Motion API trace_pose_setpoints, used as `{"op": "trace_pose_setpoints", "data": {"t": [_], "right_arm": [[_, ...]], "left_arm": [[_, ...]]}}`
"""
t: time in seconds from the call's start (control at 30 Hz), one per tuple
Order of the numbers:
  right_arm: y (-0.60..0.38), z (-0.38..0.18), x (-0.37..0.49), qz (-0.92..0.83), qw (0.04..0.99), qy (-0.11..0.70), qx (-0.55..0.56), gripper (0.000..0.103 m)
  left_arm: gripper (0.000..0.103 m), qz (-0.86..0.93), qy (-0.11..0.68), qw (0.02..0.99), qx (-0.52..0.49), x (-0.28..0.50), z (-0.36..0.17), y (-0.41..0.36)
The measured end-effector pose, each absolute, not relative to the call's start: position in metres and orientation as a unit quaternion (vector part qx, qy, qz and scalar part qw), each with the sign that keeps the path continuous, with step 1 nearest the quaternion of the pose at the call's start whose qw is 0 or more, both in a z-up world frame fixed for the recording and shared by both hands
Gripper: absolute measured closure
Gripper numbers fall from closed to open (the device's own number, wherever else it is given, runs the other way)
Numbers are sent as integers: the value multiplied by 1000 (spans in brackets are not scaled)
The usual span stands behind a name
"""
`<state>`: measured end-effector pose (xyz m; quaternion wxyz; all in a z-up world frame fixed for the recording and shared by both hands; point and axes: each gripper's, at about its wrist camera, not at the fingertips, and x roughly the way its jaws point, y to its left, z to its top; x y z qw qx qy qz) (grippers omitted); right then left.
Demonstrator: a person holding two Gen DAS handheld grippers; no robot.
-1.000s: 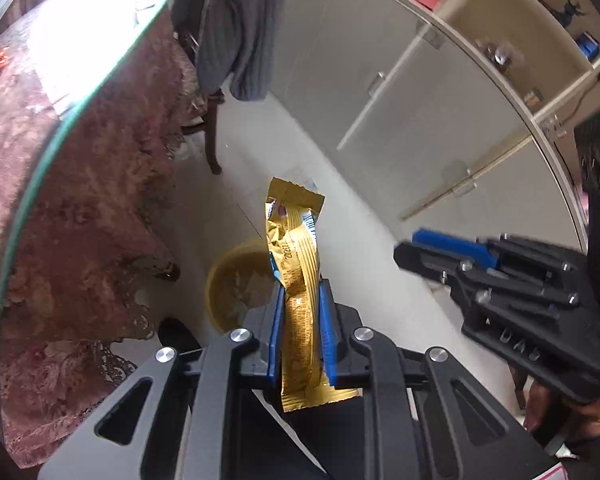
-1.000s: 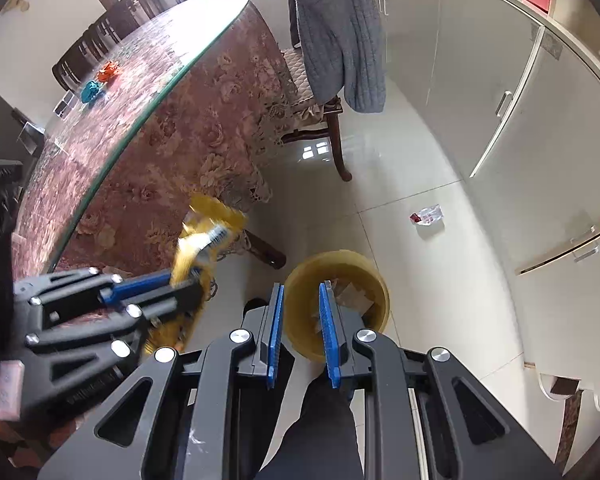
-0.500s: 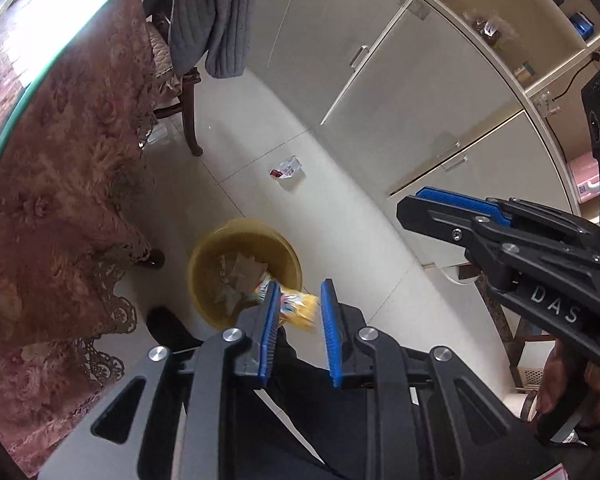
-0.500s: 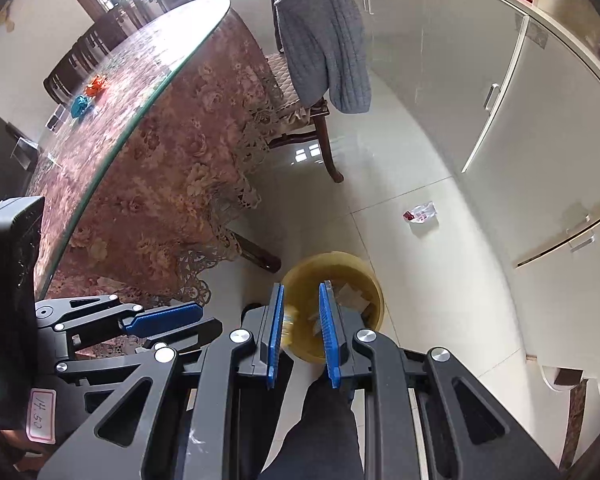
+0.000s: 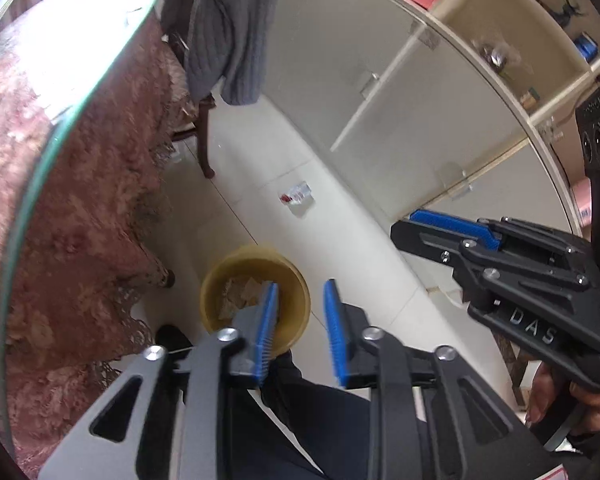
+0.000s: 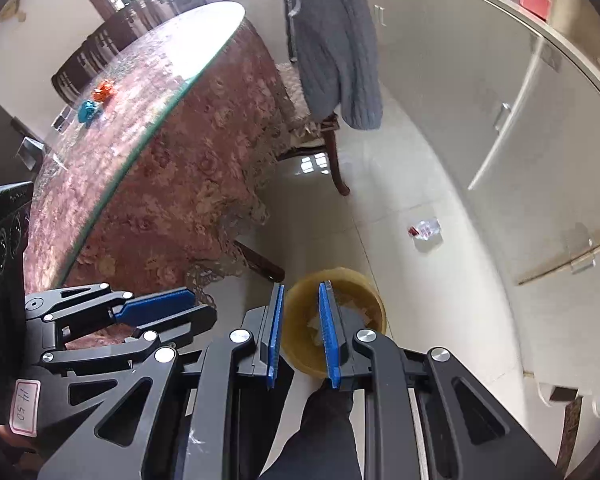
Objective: Collect trash
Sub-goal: 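Move both open tools back over the table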
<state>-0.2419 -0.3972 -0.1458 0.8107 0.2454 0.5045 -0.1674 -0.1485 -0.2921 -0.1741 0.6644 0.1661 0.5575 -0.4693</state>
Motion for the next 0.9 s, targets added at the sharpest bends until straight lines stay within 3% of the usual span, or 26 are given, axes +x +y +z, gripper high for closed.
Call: {"op": "trace_pose_setpoints", "data": {"t": [0.1,0.3,0.47,0.8,0.9], "right_arm": [[-393,-135,-222,-155,822,497,233,83],[-385,-110,-179,-143,844,472,209,68],[-379,-85,-141,-131,866,443,192,53],[-344,-53,-29,-76,899,405,149,29],[-331,-47,6,-60,904,400,135,26]], "left_arm": [[64,-462,547,681,152,-133,-161,-287],[47,-433,520,726,121,-89,-131,-268],[18,-383,487,780,87,-42,-102,-238],[10,-292,458,839,30,54,-68,-170],[10,-266,457,849,13,82,-65,-149]]}}
